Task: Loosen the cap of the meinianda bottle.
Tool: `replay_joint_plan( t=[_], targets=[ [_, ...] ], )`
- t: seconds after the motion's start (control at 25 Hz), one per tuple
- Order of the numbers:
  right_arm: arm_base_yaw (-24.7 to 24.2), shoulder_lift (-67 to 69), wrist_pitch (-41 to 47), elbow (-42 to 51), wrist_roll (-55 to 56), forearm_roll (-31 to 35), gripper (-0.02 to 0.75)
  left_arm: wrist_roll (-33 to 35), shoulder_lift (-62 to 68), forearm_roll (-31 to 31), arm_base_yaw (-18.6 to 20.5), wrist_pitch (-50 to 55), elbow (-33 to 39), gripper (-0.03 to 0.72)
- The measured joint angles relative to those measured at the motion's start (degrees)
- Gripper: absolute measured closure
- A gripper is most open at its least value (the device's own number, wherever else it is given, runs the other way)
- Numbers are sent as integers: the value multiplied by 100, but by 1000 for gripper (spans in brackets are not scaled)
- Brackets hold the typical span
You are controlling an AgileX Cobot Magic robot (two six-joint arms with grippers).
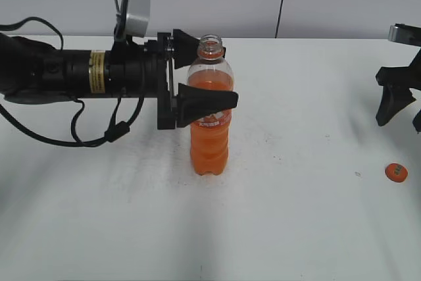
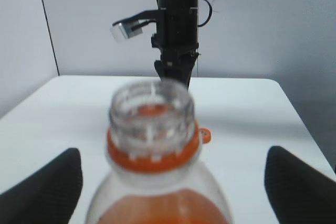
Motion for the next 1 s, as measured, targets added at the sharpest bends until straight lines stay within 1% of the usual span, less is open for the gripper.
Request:
replay_joint_plan(
  t=[0.2,0.36,0.44,0.56,0.72,0.88,0.92,1.0],
  targets=[
    [0,-82,186,-25,0,11,223,0,-591,-104,0,-8,0,62],
    [0,-343,251,-260,0,23,223,-7,-1216,-163,0,12,5,73],
    [0,-451,328,-439,0,36,223,-50,-1545,-176,0,181,5,76],
    [0,-657,544,-720,0,69,223,-130,-2066,-186,0,760,5,84],
    [0,-954,818,-1077,0,72,223,-244,-2774,-186,0,2033,5,93],
    [0,-1192,919,-1239,0,77,223,-443,-3445,-224,0,4094,5,95],
    [0,-1244,950,-1253,0,76,223,-490,-3528,-303,0,4750,5,95],
    [0,-1319,995,-1257,0,76,223,-546,-3619,-811,0,6037,5,95]
  ],
)
